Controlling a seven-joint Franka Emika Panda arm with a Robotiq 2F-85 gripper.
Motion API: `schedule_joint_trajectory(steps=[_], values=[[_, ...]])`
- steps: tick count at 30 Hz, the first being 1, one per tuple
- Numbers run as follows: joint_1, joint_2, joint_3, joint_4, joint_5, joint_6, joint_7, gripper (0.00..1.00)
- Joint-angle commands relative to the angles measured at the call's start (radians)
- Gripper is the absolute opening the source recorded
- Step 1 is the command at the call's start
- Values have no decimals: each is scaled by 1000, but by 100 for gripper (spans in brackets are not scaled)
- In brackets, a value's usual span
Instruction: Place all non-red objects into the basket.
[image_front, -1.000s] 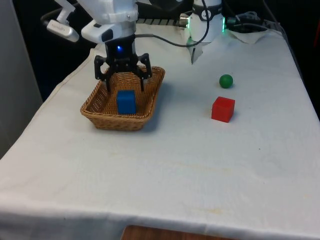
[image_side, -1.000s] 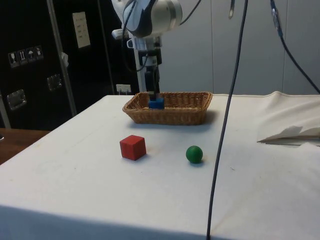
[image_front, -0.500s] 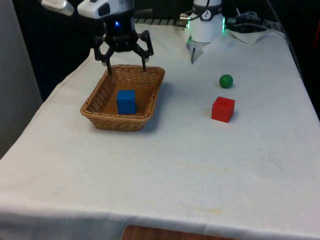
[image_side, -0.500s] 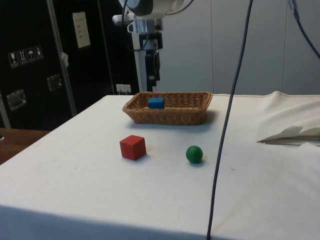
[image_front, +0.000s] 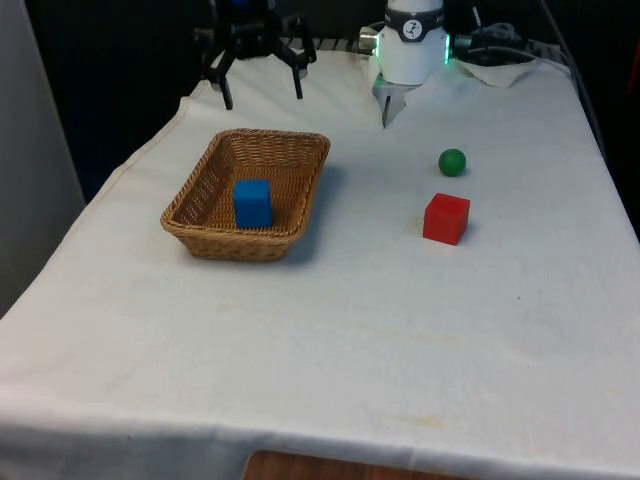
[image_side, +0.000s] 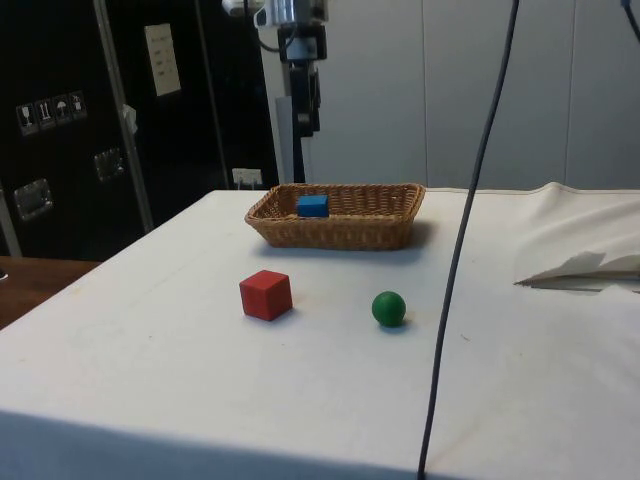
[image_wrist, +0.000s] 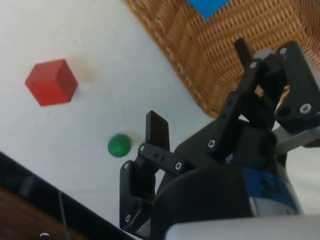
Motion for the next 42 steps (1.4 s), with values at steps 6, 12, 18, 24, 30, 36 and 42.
schedule_joint_trajectory(steps=[6,12,18,24,30,36,42], values=[[20,-58,4,-33,-27,-19,34,100],[31,-101,26,-71,-45,-17,65,100],[38,-135,56,-107,-56,-13,96,100],[42,-163,92,-139,-60,-11,124,100],[43,-166,114,-147,-54,-11,138,100],[43,-161,135,-148,-49,-11,150,100],[42,-158,152,-147,-48,-12,161,100]])
